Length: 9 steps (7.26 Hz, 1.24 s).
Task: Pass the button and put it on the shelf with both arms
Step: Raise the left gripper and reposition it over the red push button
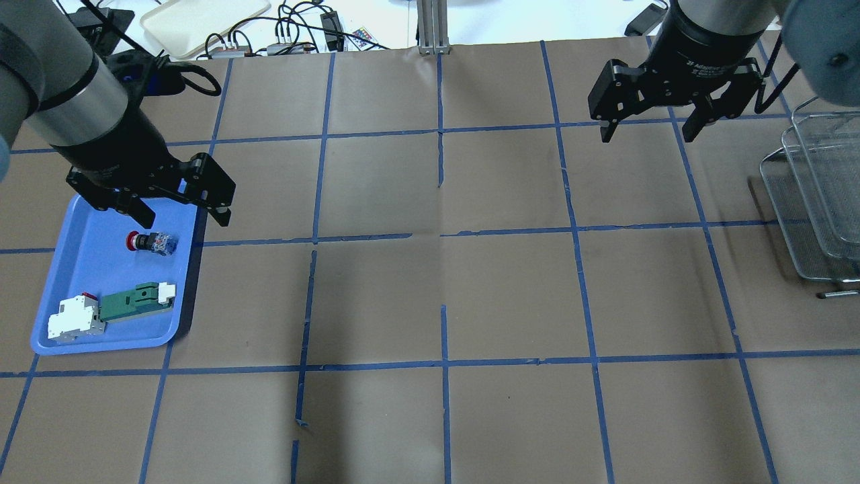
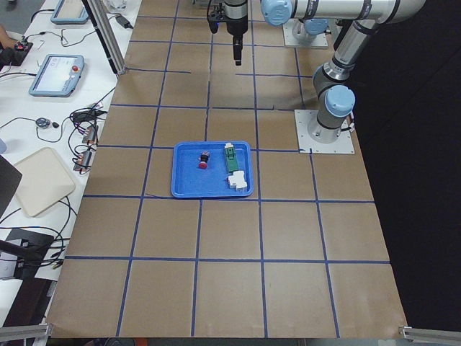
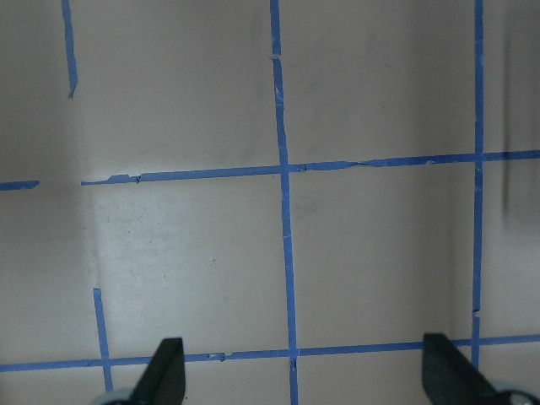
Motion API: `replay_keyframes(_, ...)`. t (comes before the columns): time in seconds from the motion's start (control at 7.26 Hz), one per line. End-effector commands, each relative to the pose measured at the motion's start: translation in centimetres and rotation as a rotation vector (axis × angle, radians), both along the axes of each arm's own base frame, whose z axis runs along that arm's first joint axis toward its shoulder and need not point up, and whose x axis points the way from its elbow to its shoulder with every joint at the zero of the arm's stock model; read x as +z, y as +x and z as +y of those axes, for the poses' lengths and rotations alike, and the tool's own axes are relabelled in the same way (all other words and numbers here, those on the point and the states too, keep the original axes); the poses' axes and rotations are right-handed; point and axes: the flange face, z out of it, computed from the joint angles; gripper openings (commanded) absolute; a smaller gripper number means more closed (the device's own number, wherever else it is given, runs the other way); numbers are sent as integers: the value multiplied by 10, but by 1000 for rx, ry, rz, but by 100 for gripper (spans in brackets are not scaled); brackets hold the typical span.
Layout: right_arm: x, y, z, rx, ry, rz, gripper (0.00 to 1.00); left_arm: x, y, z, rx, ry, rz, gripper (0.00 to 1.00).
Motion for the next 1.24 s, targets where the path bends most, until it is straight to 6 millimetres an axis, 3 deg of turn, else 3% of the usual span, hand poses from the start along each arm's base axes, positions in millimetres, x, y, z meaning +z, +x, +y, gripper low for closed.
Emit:
replay_keyframes(0.0,0,0,0,0,0,0,100,-1,67,-21,138,-74,-10,100)
replay_keyframes(0.41,0,0,0,0,0,0,100,-19,156,-35,624,-84,-31,100)
replay_keyframes(0.55,0,0,0,0,0,0,100,-22,203,-36,731,-127,-42,100)
replay_keyframes(0.69,-1,0,-1,2,1,0,100,-42,263,-34,910,-117,-48,100)
replay_keyframes(0.83,-1,0,-1,2,1,0,100,-59,295,-35,974,-91,-39,100)
replay_keyframes(1.1,-1,0,-1,2,1,0,100,-109,318,-55,1067,4,-26,100)
